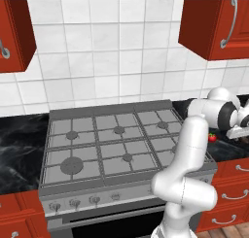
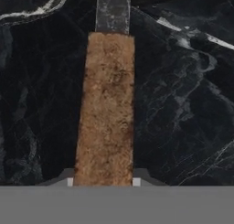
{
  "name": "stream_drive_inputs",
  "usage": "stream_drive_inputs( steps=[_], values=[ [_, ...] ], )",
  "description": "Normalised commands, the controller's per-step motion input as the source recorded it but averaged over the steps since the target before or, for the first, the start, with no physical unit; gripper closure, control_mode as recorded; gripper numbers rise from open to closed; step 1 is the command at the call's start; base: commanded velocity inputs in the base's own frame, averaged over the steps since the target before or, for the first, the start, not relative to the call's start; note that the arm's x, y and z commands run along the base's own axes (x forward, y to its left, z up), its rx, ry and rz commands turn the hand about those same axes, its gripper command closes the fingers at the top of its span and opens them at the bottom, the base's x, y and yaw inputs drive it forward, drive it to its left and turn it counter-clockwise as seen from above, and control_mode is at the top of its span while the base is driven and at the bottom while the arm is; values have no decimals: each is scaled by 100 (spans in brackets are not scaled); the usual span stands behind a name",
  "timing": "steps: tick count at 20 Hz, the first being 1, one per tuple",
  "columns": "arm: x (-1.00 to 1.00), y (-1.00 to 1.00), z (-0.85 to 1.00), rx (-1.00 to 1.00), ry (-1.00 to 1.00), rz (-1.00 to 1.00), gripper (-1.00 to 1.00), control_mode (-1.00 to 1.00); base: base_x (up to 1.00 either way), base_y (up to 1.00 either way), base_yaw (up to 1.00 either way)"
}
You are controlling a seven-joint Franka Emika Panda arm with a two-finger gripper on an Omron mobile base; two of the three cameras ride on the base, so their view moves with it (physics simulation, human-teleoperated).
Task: Place the pan on the front left burner on the stove. Then place the tomato and the onion in the pan and turn on the front left burner.
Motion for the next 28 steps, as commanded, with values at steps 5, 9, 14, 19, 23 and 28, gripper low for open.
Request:
stream_drive_inputs(
  steps=[5, 9, 14, 19, 23, 28],
  values=[
    [0, -38, 4, 8, 14, 0, 100, -100, 0, 0, 0],
    [-2, -20, 0, 8, 2, 0, 100, -100, 0, 0, 0],
    [-31, -1, 0, 7, -5, 0, 100, -100, 0, 0, 0],
    [-39, 6, 3, 11, -22, 0, 100, -100, 0, 0, 0],
    [-41, 24, 19, 11, -29, 0, 100, -100, 0, 0, 0],
    [-39, 52, 28, 5, -22, 0, 100, -100, 0, 0, 0]
  ],
)
